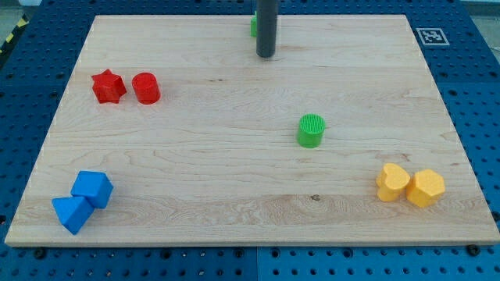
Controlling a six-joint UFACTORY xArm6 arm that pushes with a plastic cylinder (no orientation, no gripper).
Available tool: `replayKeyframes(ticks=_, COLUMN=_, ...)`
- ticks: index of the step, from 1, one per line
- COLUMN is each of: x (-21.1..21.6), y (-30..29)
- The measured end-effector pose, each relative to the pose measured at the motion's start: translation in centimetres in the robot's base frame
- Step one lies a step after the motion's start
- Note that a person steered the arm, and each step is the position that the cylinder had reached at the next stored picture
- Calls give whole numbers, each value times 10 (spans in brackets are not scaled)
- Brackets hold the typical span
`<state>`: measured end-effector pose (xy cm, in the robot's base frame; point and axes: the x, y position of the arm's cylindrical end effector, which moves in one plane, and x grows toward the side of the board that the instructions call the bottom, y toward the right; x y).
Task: Drag the green circle to the bottom right of the green star
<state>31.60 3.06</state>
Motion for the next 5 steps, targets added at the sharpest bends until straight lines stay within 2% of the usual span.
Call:
replayKeyframes(ticks=1, x=36, y=26)
replayKeyframes(ticks=3, x=96, y=135)
replayKeyframes(ticks=4, x=143, y=169)
replayKeyframes(ticks=5, x=192, y=172)
